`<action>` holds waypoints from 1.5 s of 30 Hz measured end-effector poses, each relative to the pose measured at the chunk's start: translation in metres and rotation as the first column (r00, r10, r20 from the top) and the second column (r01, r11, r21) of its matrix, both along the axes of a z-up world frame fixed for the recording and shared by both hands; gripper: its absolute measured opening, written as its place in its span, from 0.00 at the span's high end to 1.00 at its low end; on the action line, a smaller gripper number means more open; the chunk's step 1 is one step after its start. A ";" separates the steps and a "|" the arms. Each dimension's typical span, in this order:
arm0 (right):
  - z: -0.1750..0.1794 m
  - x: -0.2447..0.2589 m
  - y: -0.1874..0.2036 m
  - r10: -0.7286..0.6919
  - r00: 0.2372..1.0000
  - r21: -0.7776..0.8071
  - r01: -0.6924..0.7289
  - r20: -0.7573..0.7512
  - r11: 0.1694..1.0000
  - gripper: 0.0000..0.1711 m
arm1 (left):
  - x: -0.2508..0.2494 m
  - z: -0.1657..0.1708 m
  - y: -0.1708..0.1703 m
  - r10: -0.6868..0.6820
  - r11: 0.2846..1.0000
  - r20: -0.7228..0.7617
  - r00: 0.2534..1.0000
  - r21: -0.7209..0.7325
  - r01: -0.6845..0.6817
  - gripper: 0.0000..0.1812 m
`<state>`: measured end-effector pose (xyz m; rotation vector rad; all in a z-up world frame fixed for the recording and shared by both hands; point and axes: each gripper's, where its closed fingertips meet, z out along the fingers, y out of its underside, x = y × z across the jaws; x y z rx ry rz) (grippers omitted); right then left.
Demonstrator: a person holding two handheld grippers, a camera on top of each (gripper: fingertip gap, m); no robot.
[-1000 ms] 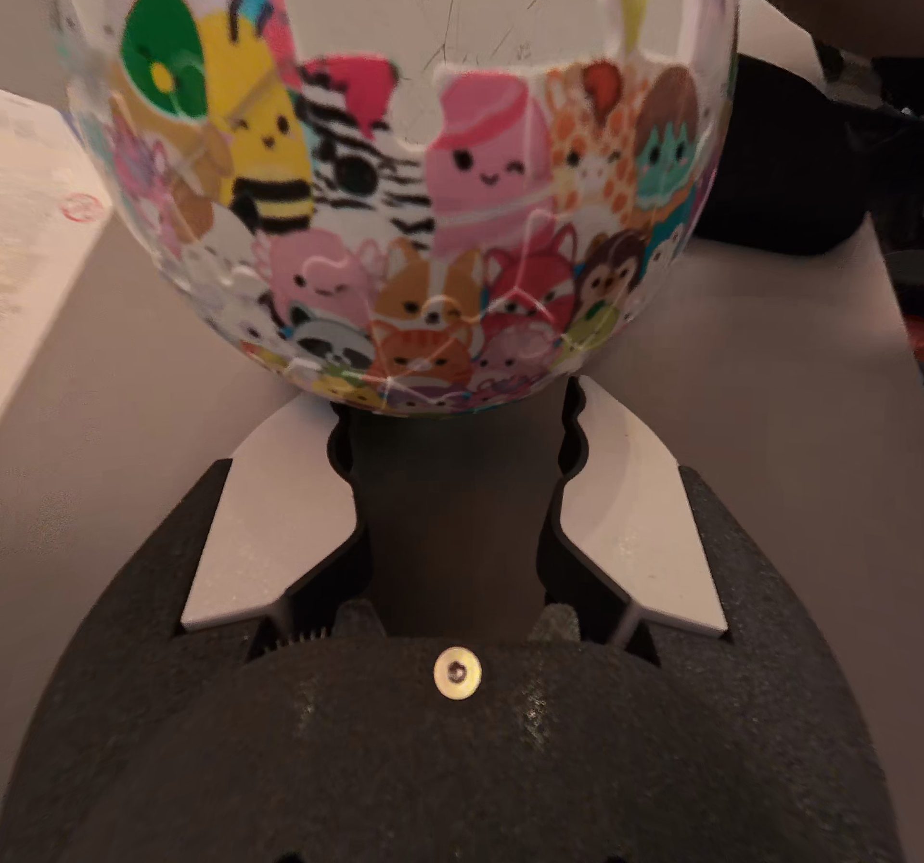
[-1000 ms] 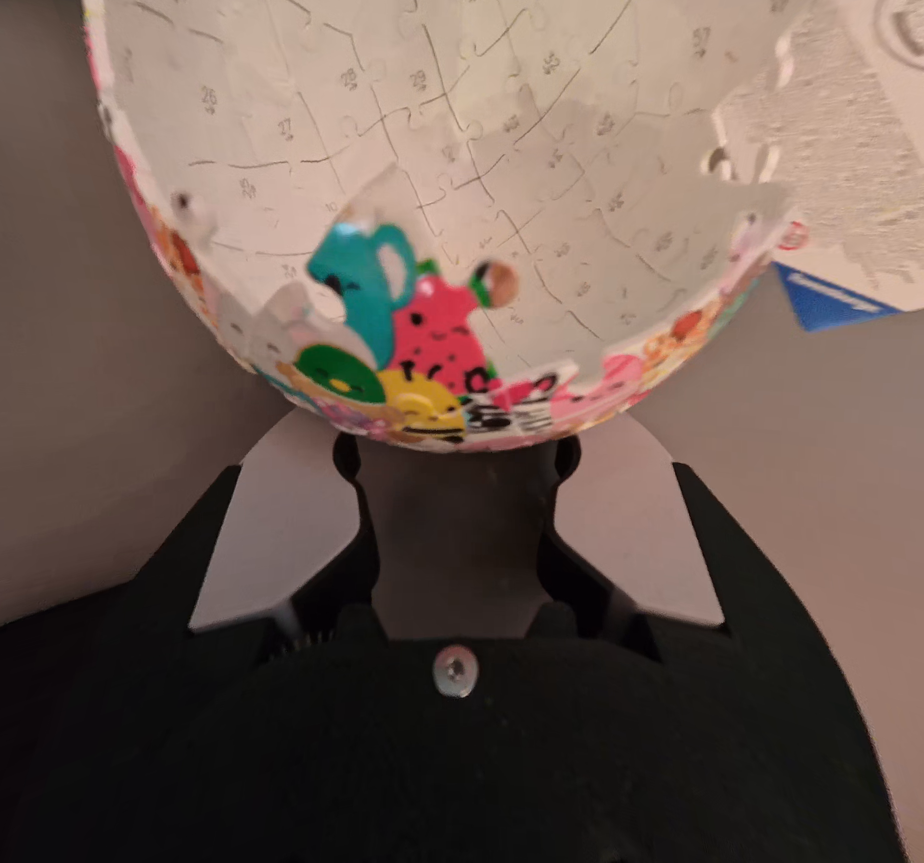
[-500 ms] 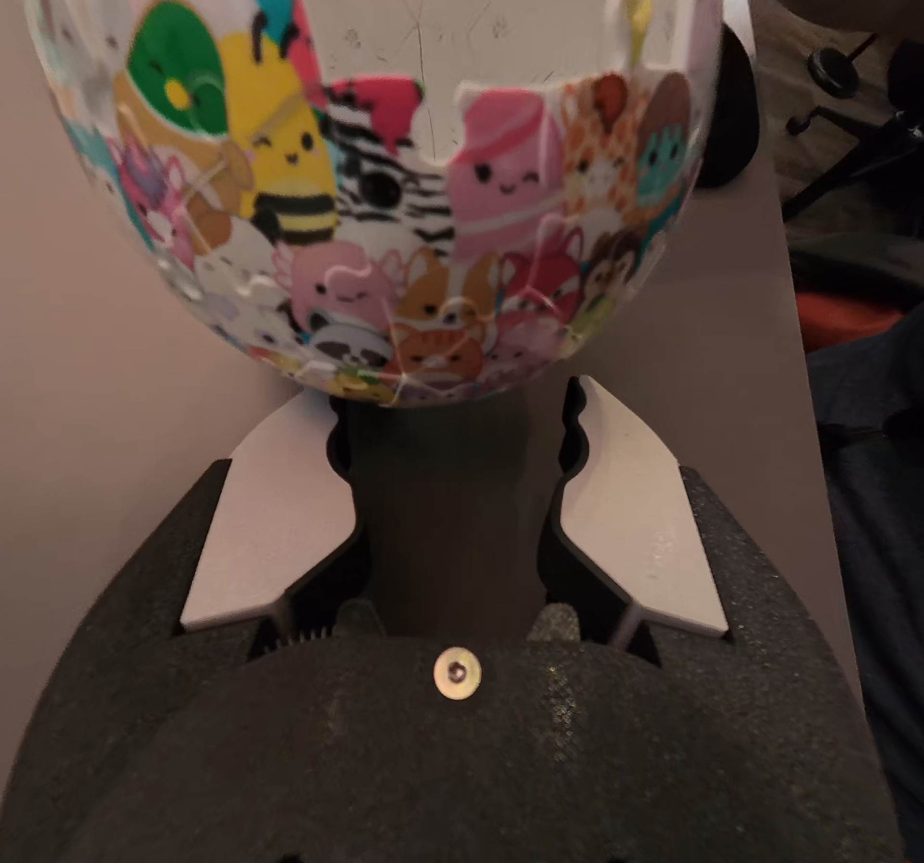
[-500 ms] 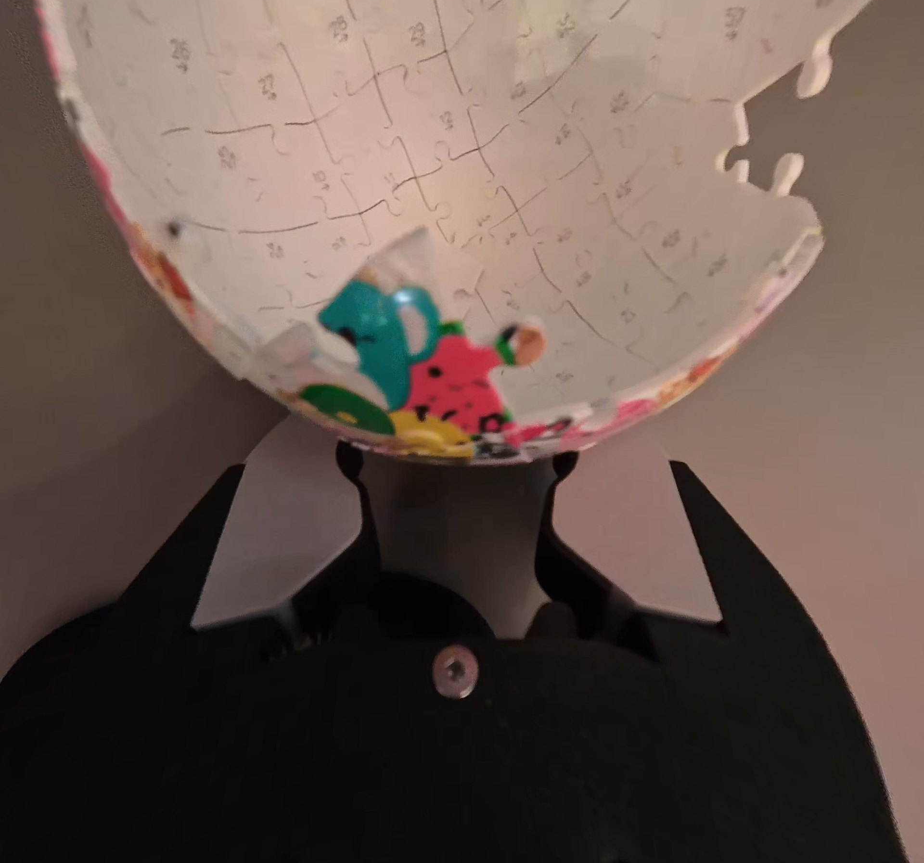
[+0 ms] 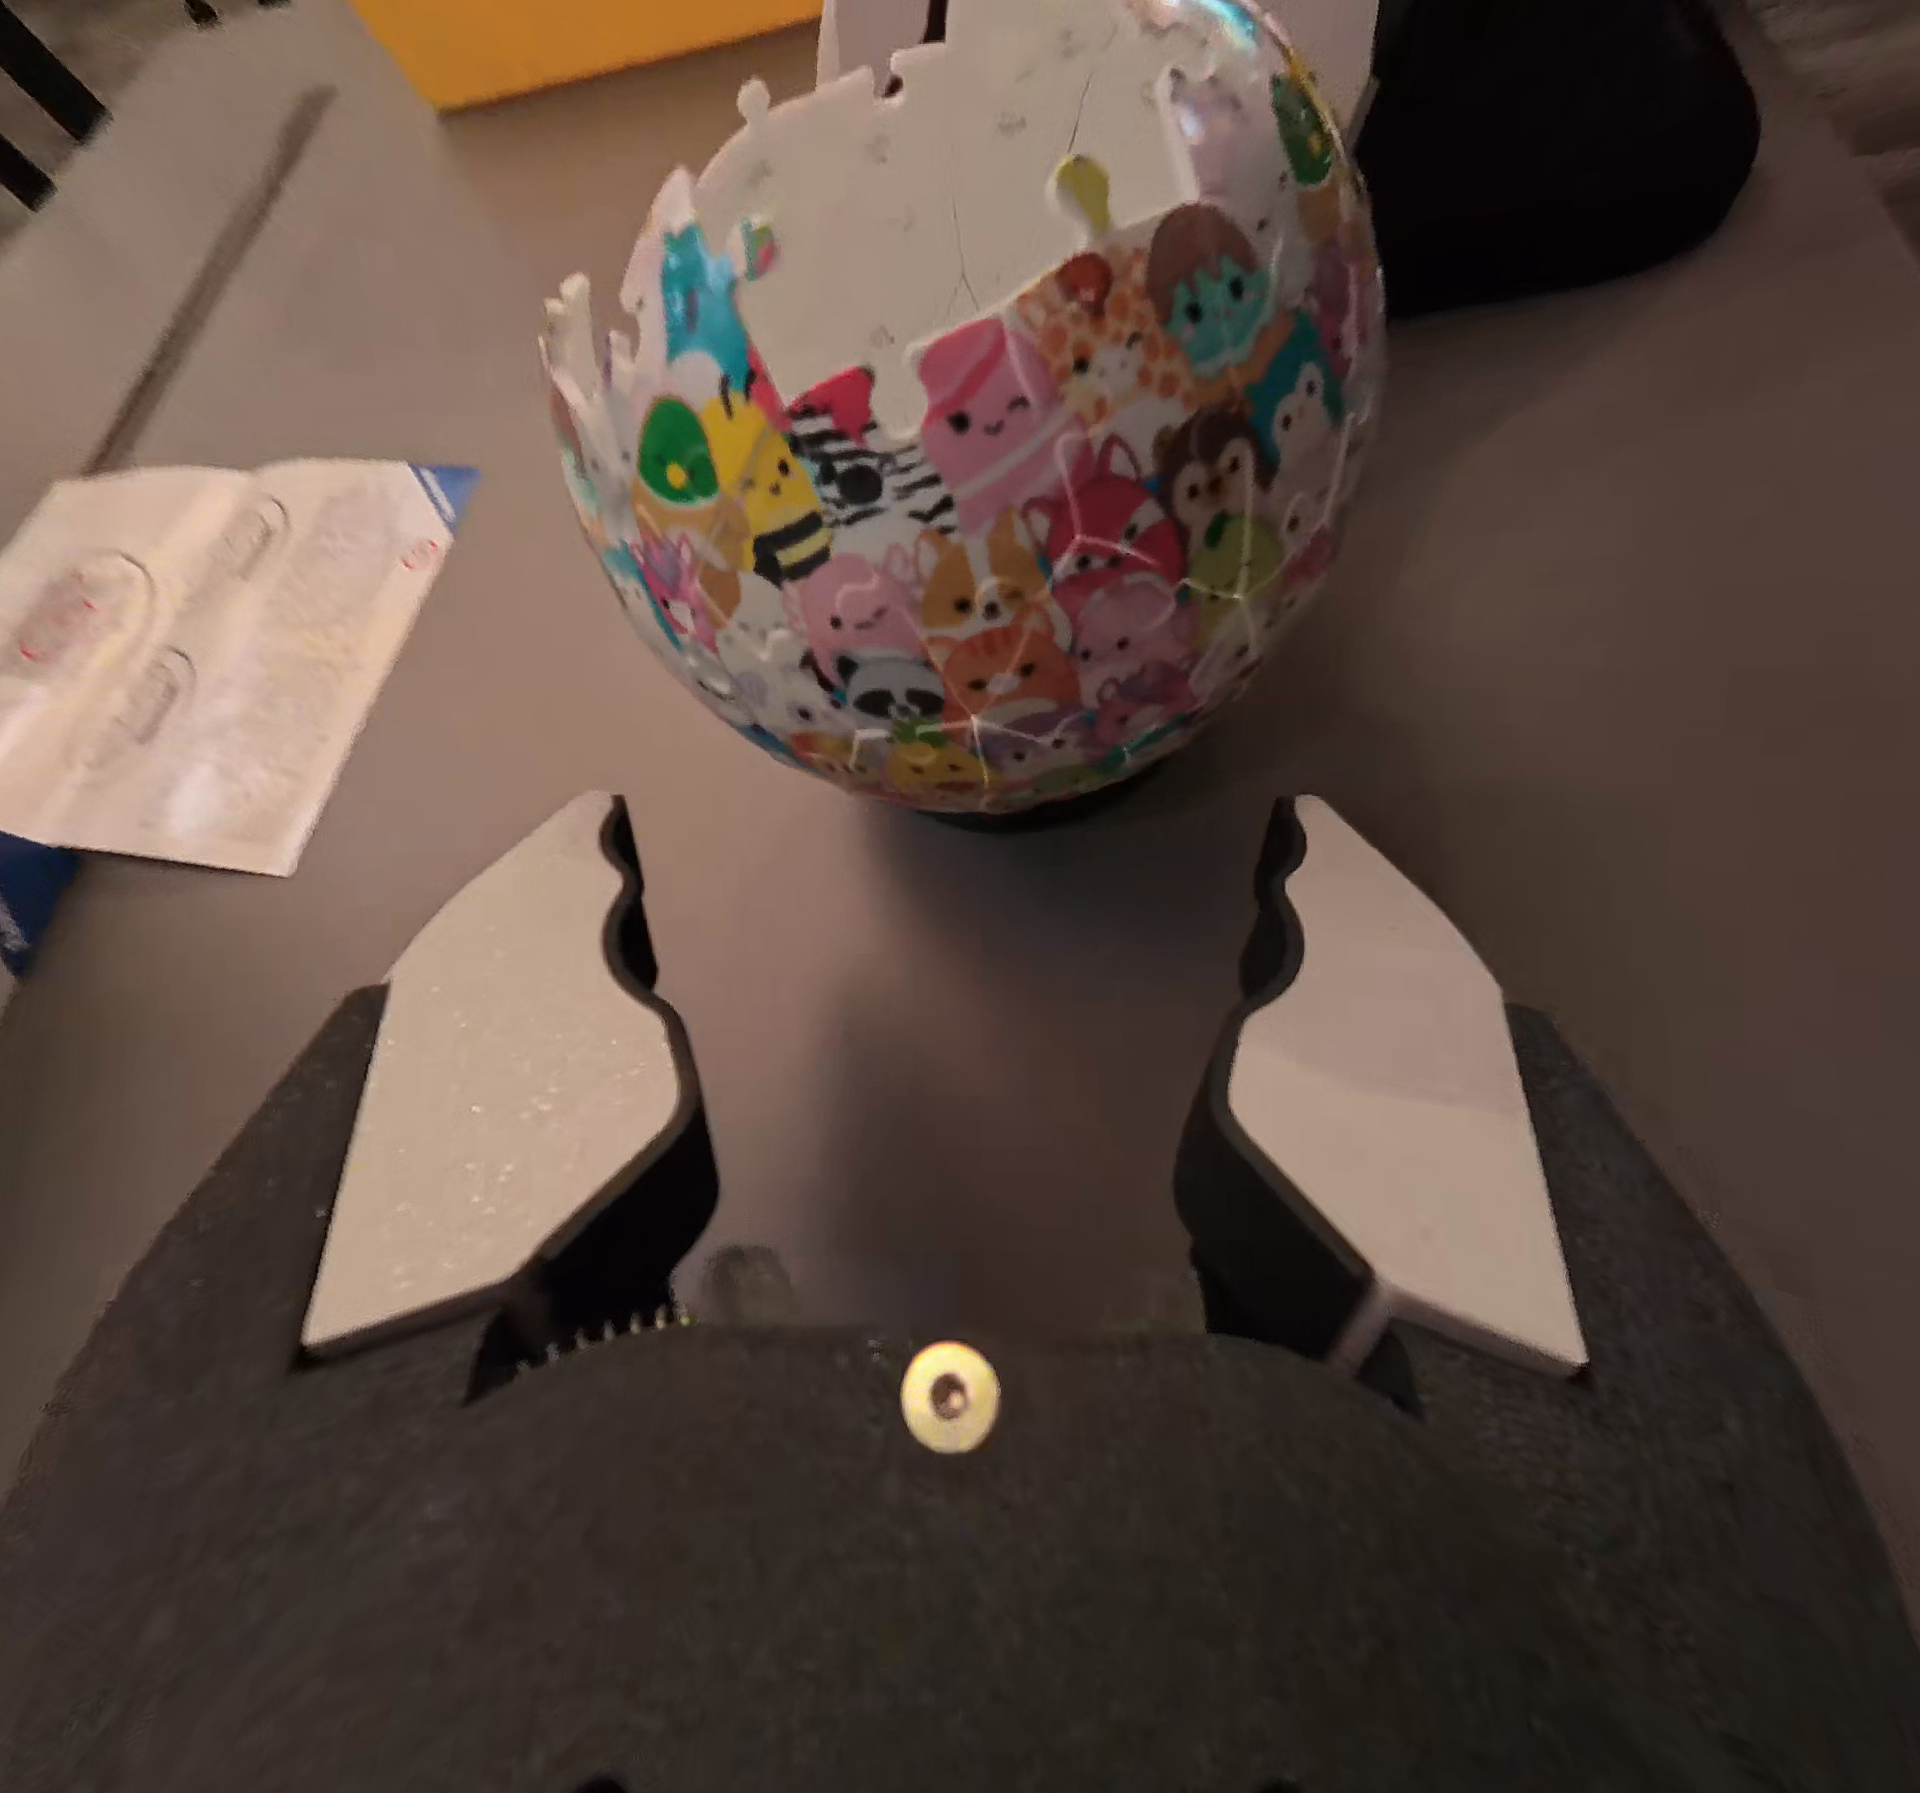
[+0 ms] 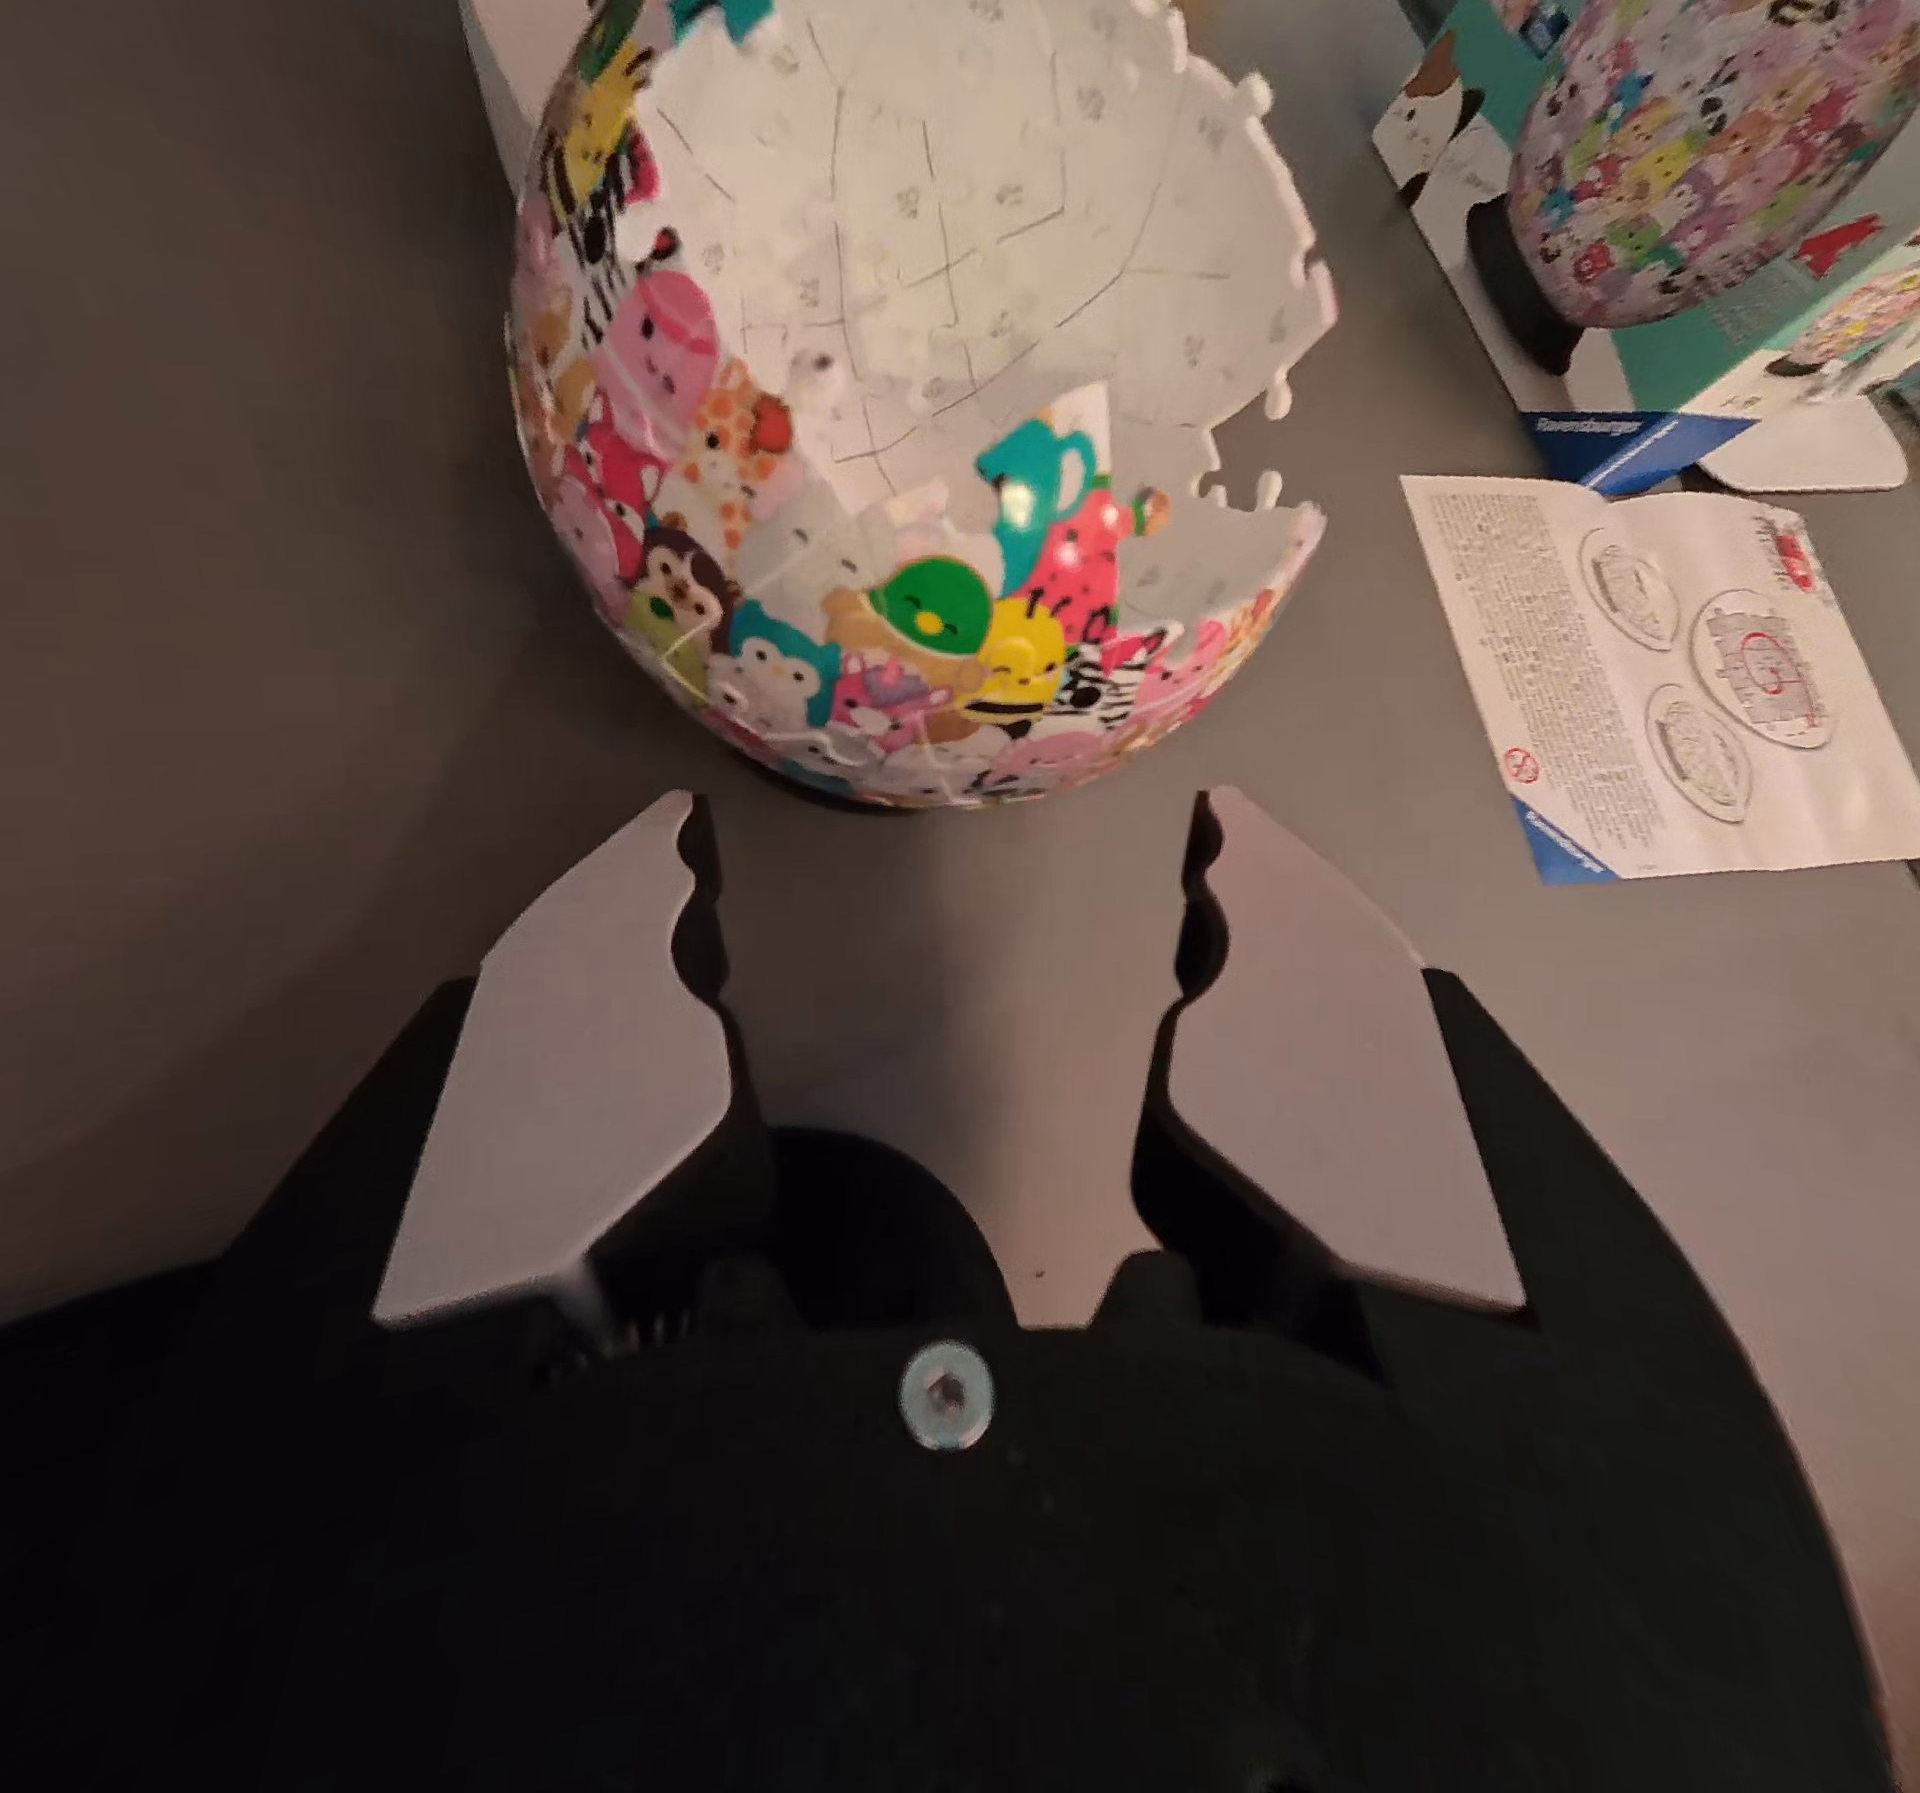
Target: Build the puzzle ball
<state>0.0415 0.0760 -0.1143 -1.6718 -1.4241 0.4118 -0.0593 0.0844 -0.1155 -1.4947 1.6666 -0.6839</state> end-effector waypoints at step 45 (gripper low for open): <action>0.011 -0.026 -0.011 -0.093 0.989 -0.083 0.084 -0.117 0.993 0.39 | 0.020 0.012 -0.010 -0.121 0.991 0.075 0.990 0.068 0.116 0.41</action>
